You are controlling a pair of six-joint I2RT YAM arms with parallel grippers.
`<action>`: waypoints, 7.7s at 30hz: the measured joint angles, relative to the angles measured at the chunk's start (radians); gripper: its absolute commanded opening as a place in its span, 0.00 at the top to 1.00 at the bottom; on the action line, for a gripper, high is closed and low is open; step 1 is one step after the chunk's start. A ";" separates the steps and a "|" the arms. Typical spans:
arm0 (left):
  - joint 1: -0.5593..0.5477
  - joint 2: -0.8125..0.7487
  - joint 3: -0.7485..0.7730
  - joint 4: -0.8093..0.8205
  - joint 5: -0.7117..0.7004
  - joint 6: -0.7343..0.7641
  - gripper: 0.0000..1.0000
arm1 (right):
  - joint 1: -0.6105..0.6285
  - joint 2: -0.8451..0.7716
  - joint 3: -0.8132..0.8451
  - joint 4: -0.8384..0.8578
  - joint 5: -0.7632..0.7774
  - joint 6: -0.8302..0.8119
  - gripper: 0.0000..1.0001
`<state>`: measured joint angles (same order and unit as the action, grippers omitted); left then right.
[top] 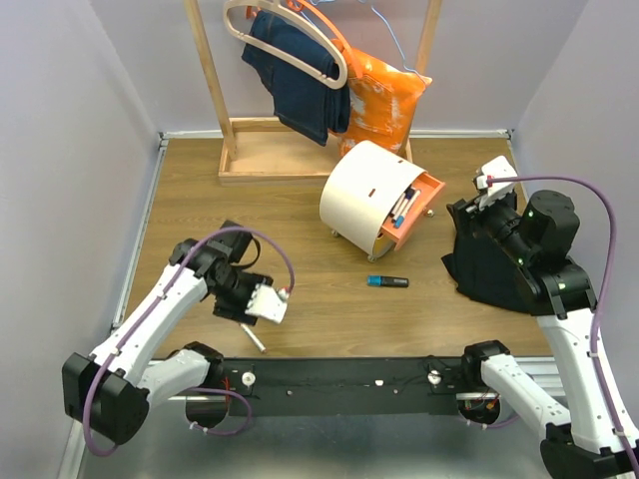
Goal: Sort the stationery into containers
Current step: Pick up the pen from the corner of the board, then place the pen in the drawer, then move the pen to the center of the board, then pick up the pen from the center of the board.
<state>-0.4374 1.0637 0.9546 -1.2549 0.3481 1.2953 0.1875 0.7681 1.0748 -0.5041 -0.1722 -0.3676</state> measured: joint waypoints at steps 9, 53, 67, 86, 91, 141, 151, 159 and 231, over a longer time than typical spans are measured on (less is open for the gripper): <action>0.000 -0.034 -0.230 -0.036 0.004 0.441 0.37 | 0.000 0.038 0.000 -0.029 -0.038 -0.016 0.27; -0.130 0.037 0.051 0.031 0.127 0.230 0.96 | -0.006 0.091 0.016 -0.063 -0.038 -0.021 0.27; -0.246 0.494 0.794 0.705 0.433 -1.102 0.96 | -0.013 0.073 0.014 0.004 0.046 0.031 0.27; -0.301 0.789 0.915 1.098 0.306 -1.707 0.98 | -0.035 0.030 -0.002 0.007 0.055 0.035 0.27; -0.314 0.818 0.915 1.052 0.233 -1.681 0.97 | -0.042 0.018 -0.019 0.006 0.055 0.036 0.27; 0.066 0.263 0.581 0.818 -0.069 -1.291 0.18 | -0.047 0.277 -0.571 -0.089 -0.645 -1.004 0.39; 0.124 0.229 0.535 0.826 -0.072 -1.292 0.17 | -0.047 0.400 -0.571 -0.002 -0.628 -1.099 0.36; 0.133 0.229 0.518 0.830 -0.071 -1.323 0.17 | -0.047 0.477 -0.574 0.094 -0.598 -1.098 0.41; 0.187 0.133 0.366 0.902 -0.014 -1.428 0.16 | 0.311 0.441 -0.579 0.031 -0.453 -0.692 0.45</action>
<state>-0.2504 1.1965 1.3205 -0.3531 0.3344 -0.1329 0.4988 1.2087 0.4957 -0.4736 -0.6254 -1.0599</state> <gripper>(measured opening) 0.833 0.547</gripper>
